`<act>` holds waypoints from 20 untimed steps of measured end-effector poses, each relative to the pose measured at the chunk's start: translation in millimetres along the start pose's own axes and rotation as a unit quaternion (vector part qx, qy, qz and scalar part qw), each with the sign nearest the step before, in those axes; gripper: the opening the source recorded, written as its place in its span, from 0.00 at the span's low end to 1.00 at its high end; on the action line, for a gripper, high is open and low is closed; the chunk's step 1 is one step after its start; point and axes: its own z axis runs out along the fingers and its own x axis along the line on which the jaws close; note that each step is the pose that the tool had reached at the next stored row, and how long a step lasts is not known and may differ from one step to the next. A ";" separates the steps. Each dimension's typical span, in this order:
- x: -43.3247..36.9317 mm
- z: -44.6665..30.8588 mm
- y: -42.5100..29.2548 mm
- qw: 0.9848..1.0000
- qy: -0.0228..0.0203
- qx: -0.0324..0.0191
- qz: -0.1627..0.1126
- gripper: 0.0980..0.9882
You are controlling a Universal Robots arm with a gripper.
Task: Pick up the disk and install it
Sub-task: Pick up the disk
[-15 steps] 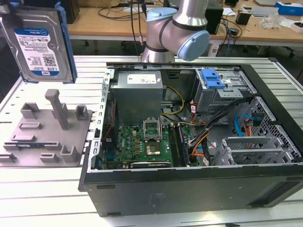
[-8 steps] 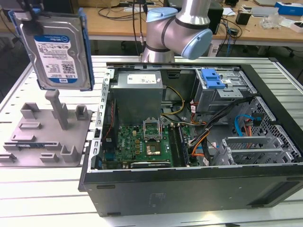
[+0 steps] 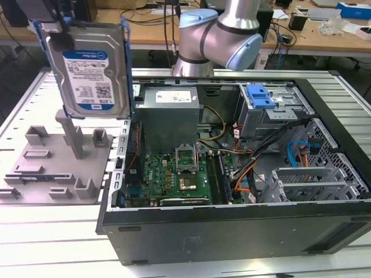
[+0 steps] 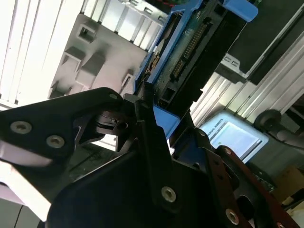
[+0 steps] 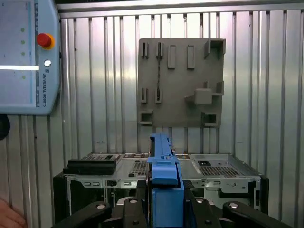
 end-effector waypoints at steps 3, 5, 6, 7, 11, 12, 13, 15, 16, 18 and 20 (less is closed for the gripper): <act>9.7 1.2 -16.5 1.000 0.000 0.000 0.000 0.30; 18.4 2.3 -32.7 1.000 0.000 0.000 0.000 0.30; 21.6 2.7 -38.8 1.000 0.000 0.000 0.000 0.30; 25.0 3.2 -45.2 1.000 0.000 0.000 0.000 0.30; 37.3 5.0 -69.9 1.000 0.000 0.000 0.000 0.30; 39.4 5.3 -74.8 1.000 0.000 0.000 0.000 0.30; 41.7 5.6 -80.2 1.000 0.000 0.000 0.000 0.30; 47.0 6.4 -93.5 1.000 0.000 0.000 0.000 0.30; 49.8 6.9 -100.9 1.000 0.000 0.000 0.000 0.30; 55.3 7.8 -115.7 1.000 0.000 0.000 0.000 0.30; 58.7 8.3 -125.1 1.000 0.000 0.000 0.000 0.30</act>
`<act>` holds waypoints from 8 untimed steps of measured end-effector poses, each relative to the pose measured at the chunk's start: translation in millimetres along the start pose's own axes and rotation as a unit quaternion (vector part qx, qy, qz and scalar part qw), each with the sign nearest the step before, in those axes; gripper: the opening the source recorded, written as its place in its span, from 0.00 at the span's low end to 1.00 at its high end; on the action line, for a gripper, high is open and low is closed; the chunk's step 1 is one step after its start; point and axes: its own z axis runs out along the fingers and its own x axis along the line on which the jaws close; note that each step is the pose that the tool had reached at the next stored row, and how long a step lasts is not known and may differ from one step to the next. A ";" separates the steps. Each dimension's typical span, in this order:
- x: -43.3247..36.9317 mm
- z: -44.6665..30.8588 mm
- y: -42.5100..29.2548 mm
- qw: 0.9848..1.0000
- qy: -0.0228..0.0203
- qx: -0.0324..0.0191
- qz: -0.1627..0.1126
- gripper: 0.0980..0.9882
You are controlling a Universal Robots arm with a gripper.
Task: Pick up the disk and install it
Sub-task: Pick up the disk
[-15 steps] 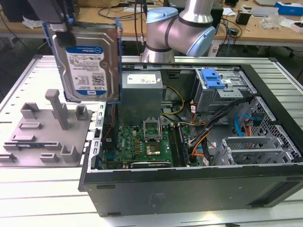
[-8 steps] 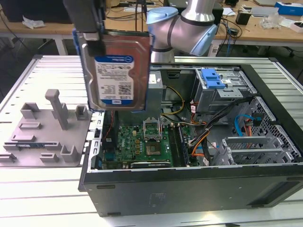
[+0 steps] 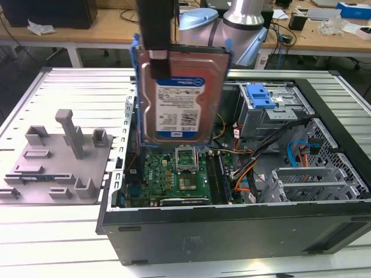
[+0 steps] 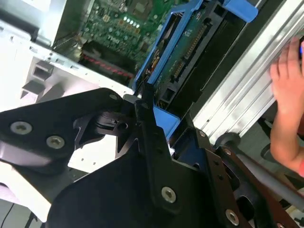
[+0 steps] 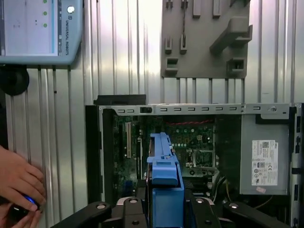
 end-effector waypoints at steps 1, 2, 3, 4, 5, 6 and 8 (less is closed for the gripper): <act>1.7 0.2 -4.7 1.000 0.000 0.000 0.000 0.30; 3.6 0.6 -10.1 1.000 0.000 0.000 0.000 0.30; 5.1 0.8 -14.4 1.000 0.000 0.000 0.000 0.30; 6.8 1.1 -19.2 1.000 0.000 0.000 0.000 0.30; 8.6 1.4 -24.2 1.000 0.000 0.000 0.000 0.30; 10.3 1.7 -28.7 1.000 0.000 0.000 0.000 0.30; 13.4 2.2 -37.7 1.000 0.000 0.000 0.000 0.30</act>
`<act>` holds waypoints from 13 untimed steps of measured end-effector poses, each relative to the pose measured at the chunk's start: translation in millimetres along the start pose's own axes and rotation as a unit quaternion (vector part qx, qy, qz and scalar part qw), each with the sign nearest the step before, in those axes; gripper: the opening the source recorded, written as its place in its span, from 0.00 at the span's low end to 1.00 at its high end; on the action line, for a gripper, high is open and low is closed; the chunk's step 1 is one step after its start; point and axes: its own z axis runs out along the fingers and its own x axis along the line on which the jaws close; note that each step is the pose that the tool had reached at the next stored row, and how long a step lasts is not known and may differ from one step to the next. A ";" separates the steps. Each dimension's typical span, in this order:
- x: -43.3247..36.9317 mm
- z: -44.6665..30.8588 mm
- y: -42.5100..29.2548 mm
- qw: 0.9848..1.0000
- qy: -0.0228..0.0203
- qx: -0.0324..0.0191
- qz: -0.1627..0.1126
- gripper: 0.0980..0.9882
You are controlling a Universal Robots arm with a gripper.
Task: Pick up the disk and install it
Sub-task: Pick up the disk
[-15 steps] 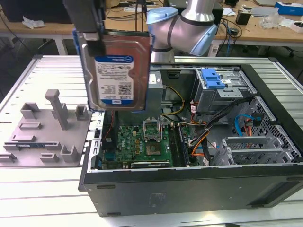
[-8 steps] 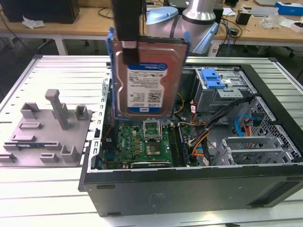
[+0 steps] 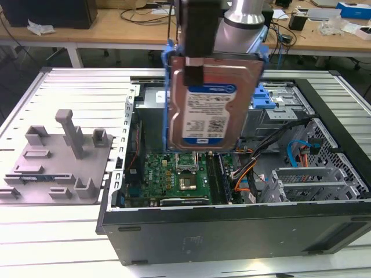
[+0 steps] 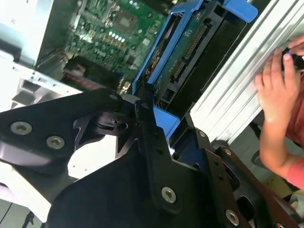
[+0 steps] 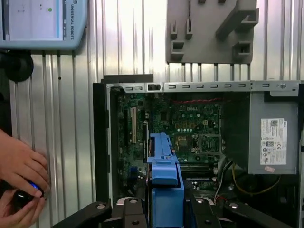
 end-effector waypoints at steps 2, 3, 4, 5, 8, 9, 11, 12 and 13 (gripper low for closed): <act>3.2 0.5 -9.2 1.000 0.000 0.000 0.000 0.30; 4.9 0.8 -14.5 1.000 0.000 0.000 0.000 0.30; 6.4 1.1 -18.9 1.000 0.000 0.000 0.000 0.30; 8.7 1.5 -26.1 1.000 0.000 0.000 0.000 0.30; 13.1 2.3 -40.8 1.000 0.000 0.000 0.000 0.30; 13.1 2.4 -41.9 1.000 0.000 0.000 0.000 0.30; 13.1 2.4 -41.8 1.000 0.000 0.000 0.000 0.30; 13.1 2.4 -41.8 1.000 0.000 0.000 0.000 0.30; 13.2 2.4 -41.8 1.000 0.000 0.000 0.000 0.30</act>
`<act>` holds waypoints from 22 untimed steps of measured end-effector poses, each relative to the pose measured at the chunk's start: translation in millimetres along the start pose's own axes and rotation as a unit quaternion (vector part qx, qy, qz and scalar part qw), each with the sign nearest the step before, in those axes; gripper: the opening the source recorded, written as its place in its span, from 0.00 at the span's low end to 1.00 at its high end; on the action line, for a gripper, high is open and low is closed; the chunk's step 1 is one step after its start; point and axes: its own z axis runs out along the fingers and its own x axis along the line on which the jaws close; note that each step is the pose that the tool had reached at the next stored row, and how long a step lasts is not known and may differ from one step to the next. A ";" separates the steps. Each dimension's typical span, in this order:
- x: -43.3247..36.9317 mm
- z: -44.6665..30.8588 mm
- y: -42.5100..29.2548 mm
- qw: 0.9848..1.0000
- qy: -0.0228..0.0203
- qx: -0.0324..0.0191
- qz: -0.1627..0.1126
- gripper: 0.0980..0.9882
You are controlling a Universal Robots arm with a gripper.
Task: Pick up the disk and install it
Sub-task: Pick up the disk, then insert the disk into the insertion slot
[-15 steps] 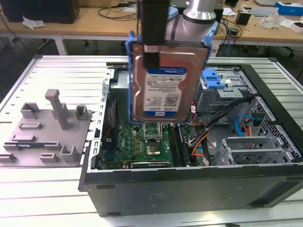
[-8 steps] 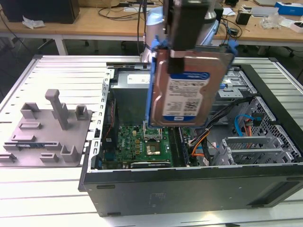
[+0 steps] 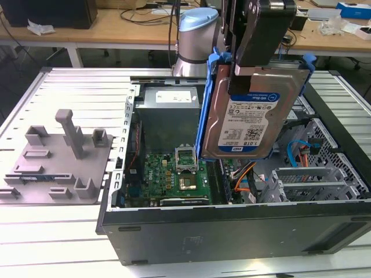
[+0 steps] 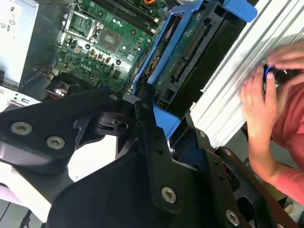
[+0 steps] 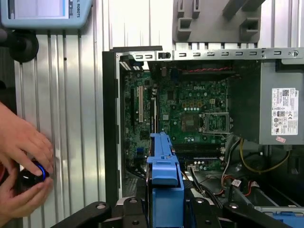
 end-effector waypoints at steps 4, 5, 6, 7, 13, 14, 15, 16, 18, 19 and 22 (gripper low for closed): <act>0.0 0.0 -0.2 1.000 0.000 0.000 0.000 0.30; 0.0 0.0 -0.2 1.000 0.000 0.000 0.000 0.30; 0.0 -0.1 -0.3 1.000 0.000 0.000 0.000 0.30; 0.0 0.0 -0.3 1.000 0.000 0.000 0.000 0.30; 0.0 0.0 -1.1 1.000 0.000 0.000 0.000 0.30; 0.0 0.0 -1.1 1.000 0.000 0.000 0.000 0.30; 0.0 0.0 -1.2 1.000 0.000 0.000 0.000 0.30; 0.0 0.0 -1.2 1.000 0.000 0.000 0.000 0.30; 0.0 0.0 -1.3 1.000 0.000 0.000 0.000 0.30; 0.0 0.0 -1.4 1.000 0.000 0.000 0.000 0.30; 0.0 0.0 -1.5 1.000 0.000 0.000 0.000 0.30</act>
